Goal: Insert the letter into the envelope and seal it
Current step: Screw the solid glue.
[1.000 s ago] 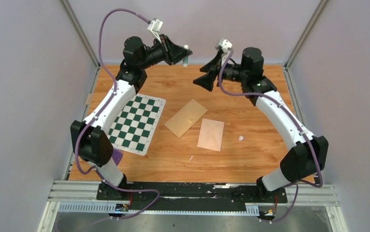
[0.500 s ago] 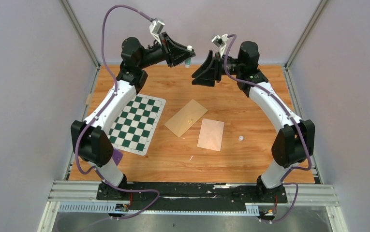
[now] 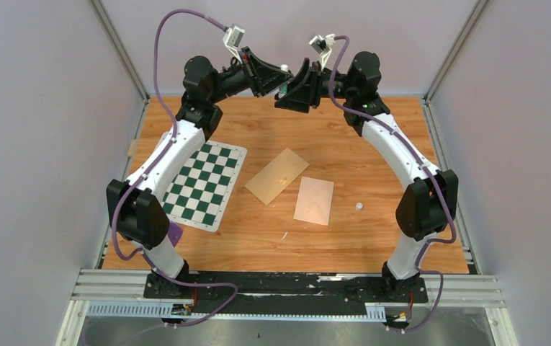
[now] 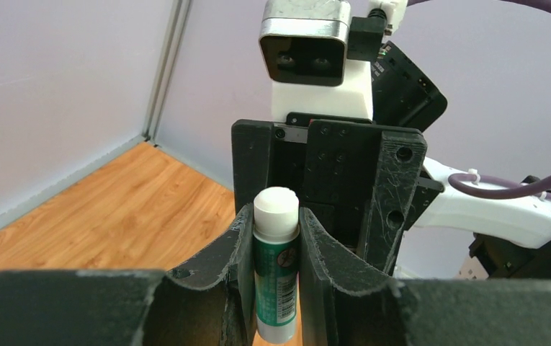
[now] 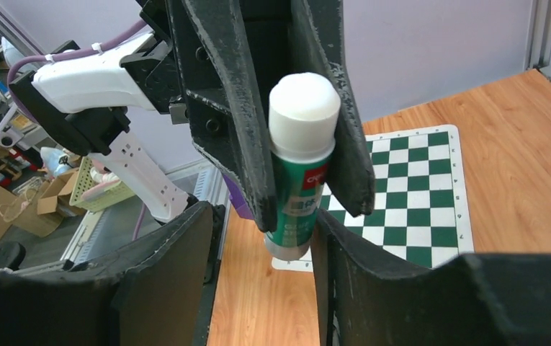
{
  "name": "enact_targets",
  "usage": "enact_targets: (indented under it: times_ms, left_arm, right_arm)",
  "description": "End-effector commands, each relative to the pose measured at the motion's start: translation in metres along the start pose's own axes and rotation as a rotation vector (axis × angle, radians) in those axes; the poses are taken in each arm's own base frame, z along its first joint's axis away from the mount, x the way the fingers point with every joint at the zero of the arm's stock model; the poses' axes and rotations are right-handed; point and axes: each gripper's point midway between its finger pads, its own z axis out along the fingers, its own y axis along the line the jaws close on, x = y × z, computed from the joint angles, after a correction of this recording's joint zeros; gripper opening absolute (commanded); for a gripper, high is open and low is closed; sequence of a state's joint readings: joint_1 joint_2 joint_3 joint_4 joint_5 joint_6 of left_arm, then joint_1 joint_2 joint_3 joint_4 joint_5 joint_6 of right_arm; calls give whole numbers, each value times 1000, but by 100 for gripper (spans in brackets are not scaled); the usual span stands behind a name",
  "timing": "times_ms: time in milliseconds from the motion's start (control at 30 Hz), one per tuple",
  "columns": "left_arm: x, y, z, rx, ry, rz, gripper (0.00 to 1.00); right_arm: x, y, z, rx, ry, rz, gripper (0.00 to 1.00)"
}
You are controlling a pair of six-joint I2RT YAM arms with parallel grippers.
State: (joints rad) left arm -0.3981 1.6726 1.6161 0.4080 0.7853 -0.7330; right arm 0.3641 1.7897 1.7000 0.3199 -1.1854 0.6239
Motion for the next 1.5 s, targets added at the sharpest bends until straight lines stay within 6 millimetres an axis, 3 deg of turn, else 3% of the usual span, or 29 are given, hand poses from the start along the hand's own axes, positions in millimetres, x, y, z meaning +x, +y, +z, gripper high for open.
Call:
enact_targets:
  times_ms: [0, 167, 367, 433, 533, 633, 700, 800, 833, 900, 967, 1000, 1133, 1233, 1467]
  left_arm:
    - [-26, -16, 3, 23, -56, 33, 0]
    - [-26, -13, 3, 4, -62, 27, 0]
    - [-21, -4, 3, -30, -59, 39, 0]
    - [-19, 3, 2, -67, -68, 54, 0]
    - [-17, 14, -3, -162, -96, 62, 0]
    - [-16, 32, -8, -296, -144, 41, 0]
    - [-13, 38, -10, -355, -158, 39, 0]
    - [-9, 44, -12, -394, -163, 31, 0]
    - [-7, 47, -12, -404, -160, 30, 0]
    - [-11, 50, -15, -419, -166, 47, 0]
    - [-16, 53, -18, -411, -166, 53, 0]
    - [-18, 54, -21, -392, -159, 54, 0]
    - [-16, 42, -22, -233, -104, 37, 0]
    - [-14, 23, -21, -123, -69, 38, 0]
    - [-15, -6, -19, 19, -14, 66, 0]
  right_arm:
    - [-18, 5, 6, -6, -40, -52, 49]
    - [-15, 4, 4, 9, -37, -53, 1]
    - [-26, -5, 2, 111, -85, -73, 0]
    - [-35, -19, -1, 244, -128, -112, 0]
    - [-52, -36, -10, 573, -234, -319, 0]
    - [-64, -19, -5, 782, -342, -612, 0]
    - [-70, -15, -5, 897, -398, -702, 0]
    - [-66, -8, 8, 901, -372, -753, 0]
    - [-62, -6, 11, 876, -352, -741, 5]
    - [-51, -1, 14, 808, -278, -721, 37]
    - [-40, 0, 3, 766, -217, -654, 60]
    - [-35, -1, -5, 727, -185, -614, 66]
    - [-10, 24, -22, 425, -75, -454, 72]
    - [-7, 25, -30, 344, -61, -322, 73]
    - [1, 25, -14, 137, -29, -190, 66]
